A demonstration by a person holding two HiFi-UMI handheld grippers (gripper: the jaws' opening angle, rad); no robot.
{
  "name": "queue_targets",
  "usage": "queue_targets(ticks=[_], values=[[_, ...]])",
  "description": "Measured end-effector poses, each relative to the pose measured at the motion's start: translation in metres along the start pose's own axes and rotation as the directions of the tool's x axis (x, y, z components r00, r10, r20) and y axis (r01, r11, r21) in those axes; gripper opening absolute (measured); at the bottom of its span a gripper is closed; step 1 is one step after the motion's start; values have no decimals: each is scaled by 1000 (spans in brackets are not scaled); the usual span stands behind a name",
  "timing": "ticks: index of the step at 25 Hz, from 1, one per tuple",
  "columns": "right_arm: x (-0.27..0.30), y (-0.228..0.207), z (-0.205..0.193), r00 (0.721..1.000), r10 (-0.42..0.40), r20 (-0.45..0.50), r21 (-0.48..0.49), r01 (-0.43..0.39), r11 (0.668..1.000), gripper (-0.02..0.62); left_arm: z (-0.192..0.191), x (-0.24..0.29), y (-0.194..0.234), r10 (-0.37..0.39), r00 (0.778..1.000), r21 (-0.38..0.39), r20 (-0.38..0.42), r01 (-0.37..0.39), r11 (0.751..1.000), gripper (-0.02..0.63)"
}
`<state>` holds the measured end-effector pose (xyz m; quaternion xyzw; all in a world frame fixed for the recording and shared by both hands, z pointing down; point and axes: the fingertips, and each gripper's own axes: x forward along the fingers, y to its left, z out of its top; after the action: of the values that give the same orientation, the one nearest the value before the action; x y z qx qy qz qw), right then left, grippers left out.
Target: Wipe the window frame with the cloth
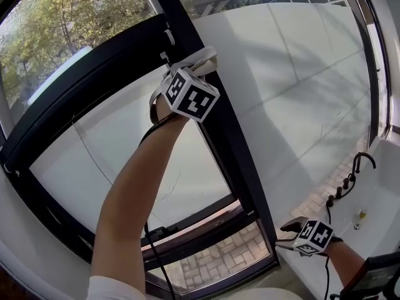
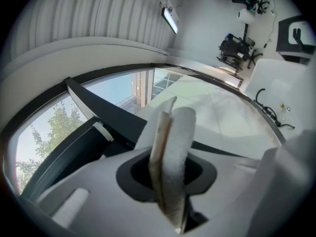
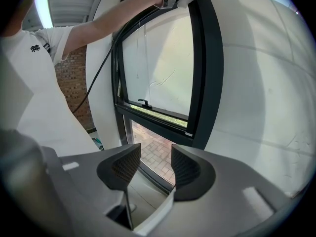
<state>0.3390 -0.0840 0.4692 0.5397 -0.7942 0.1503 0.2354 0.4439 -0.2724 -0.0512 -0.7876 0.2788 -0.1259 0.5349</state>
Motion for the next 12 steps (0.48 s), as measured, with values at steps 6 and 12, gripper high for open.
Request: queue_targets(ticks=[6,12], values=[[6,4,2,1000,10,-9,-5,-10,1000,195,-20,-7,-53,-57,998,10,-6,57,998,92],[13,11,7,999,26,-19,-4,-26,1000,195,-48,-14,-120,-92,995,74,-24,94,993,92]])
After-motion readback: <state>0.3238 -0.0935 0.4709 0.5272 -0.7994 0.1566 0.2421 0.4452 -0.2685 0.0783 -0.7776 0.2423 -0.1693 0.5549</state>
